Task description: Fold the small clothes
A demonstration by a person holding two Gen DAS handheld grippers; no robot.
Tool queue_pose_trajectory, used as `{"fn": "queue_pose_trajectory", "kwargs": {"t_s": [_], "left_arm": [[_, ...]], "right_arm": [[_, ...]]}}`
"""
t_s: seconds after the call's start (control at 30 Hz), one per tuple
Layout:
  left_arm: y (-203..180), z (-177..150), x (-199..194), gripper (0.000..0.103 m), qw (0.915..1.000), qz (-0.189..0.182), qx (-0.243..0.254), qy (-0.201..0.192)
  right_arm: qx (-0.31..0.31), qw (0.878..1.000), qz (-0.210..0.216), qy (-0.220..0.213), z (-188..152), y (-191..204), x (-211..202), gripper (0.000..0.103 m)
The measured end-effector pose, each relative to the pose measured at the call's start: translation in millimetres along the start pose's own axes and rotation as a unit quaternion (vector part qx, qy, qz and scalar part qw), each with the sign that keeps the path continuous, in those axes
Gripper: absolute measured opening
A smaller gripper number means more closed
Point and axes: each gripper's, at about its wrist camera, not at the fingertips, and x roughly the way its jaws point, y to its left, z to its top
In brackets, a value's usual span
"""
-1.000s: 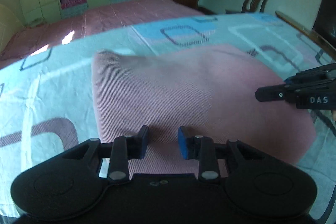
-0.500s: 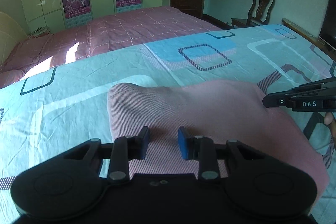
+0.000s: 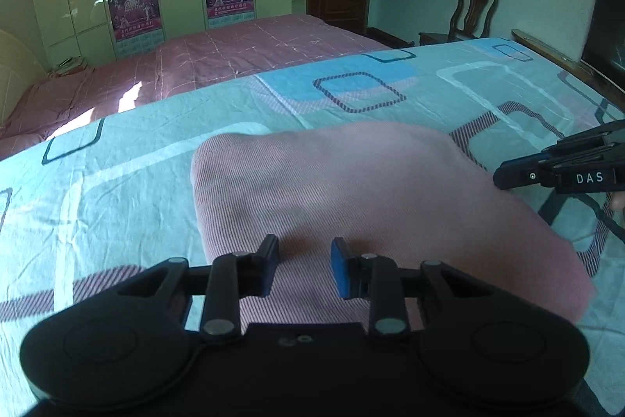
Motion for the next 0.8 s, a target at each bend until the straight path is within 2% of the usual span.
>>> {"fn": "queue_pose_trajectory", "kwargs": {"t_s": [0.1,0.17,0.2,0.27,0.37,0.5,0.8], "left_arm": [[-11.8,-19.2,-9.2,0.029,0.9998,0.013,0.011,0.006],[-16.8,-25.5,-10.6,0.029,0.9996,0.026,0.011,0.005],[-17.7,-24.7,-10.7,0.029,0.9996,0.028,0.007,0.005],[-19.0,-21.2,-12.1,0.029,0.9994,0.034,0.004,0.009],[-20.8,-21.6,-16.6,0.029,0.9992,0.039,0.004,0.011],[-21.7,-26.6,-25.5,0.029,0.9991,0.041,0.003,0.01],[-38.8,-37.7,-48.1,0.029,0.9988,0.047,0.002,0.014]], "right_arm": [[-0.038,0.999,0.014,0.02,-23.3,20.2,-8.6,0.011],[-0.077,0.996,-0.025,0.039,-39.2,26.7,-0.7,0.011],[-0.08,0.995,-0.038,0.037,-42.8,25.8,1.6,0.011],[-0.056,0.997,-0.034,0.038,-40.2,20.9,1.2,0.011],[-0.067,0.997,-0.039,0.026,-36.8,29.0,-8.8,0.011],[-0.074,0.997,-0.019,0.012,-39.0,39.1,-27.5,0.011],[-0.075,0.997,-0.021,0.029,-58.7,44.6,-34.9,0.011]]}}
